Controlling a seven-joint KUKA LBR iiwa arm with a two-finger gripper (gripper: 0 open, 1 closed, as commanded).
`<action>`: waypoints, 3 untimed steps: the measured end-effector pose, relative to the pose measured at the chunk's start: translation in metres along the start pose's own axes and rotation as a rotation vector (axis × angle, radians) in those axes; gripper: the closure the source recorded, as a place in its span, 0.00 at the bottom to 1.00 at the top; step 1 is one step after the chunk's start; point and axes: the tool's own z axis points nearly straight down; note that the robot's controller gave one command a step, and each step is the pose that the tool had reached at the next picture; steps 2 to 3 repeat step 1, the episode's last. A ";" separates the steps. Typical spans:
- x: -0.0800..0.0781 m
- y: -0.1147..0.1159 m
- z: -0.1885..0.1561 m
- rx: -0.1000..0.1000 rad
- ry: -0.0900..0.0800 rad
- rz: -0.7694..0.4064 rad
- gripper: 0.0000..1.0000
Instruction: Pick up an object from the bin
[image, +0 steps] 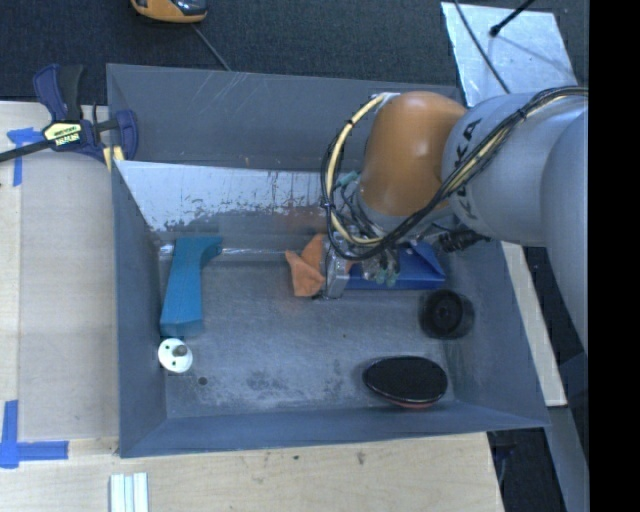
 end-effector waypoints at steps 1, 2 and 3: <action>0.026 0.000 -0.012 -0.001 -0.015 -0.001 1.00; 0.026 0.000 -0.012 -0.001 -0.015 -0.001 1.00; 0.026 0.000 -0.012 -0.001 -0.015 -0.001 1.00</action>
Offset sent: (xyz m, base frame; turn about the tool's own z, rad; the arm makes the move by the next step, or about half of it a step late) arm 0.0106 0.0030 0.1312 -0.0117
